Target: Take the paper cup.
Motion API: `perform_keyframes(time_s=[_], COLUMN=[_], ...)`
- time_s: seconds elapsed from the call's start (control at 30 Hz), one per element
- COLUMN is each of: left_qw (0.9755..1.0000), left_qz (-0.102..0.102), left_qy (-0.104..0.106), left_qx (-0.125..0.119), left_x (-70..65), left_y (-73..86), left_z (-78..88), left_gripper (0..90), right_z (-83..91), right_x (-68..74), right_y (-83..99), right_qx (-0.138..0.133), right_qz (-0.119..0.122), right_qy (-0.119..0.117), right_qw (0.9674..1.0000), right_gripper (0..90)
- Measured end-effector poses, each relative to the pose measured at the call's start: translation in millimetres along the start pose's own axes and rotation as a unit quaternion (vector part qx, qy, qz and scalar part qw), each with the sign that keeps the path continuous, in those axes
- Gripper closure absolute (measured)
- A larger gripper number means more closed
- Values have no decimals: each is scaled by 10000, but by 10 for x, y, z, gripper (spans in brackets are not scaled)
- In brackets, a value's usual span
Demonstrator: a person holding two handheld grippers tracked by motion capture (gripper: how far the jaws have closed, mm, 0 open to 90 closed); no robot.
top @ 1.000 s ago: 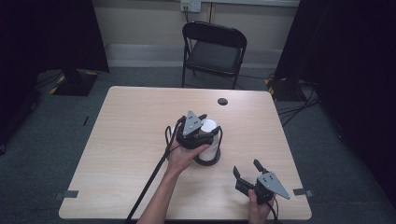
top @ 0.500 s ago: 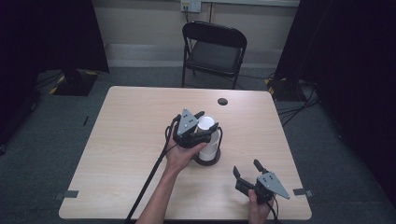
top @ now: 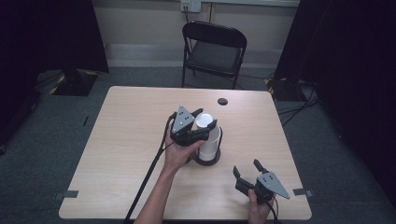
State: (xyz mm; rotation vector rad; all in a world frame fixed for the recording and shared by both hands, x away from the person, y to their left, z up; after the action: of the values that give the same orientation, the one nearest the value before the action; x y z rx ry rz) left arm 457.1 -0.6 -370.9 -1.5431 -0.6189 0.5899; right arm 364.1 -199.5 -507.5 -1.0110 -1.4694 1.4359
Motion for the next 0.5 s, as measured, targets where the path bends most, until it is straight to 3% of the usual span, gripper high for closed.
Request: perform_keyframes(time_s=[0.33, 0.5], left_qw=[9997, 9997], left_qz=[98, 7], left_qy=[150, 183], left_qx=[-167, -185], left_x=[7, -39], left_y=[-156, -211], left_z=[75, 118], left_gripper=[358, 358], right_z=[0, -2], right_x=[2, 0], right_y=[-1, -1], right_qx=[-5, -10], right_qz=[16, 18], right_qy=[-5, 15], right_qw=[10000, 10000], right_gripper=[166, 166])
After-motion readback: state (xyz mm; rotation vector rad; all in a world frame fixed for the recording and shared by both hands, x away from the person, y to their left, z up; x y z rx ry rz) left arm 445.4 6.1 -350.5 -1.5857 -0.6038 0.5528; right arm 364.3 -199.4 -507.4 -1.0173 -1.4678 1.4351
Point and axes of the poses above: each handheld gripper's, and its own axes: z roughly backward along the jaws, y roughly out of its underside, x roughly to its left, the point moved 7 cm from there along -z, roughly forward along the jaws, and after that the axes turned 10 degrees about -x, right-handed, at the moved point
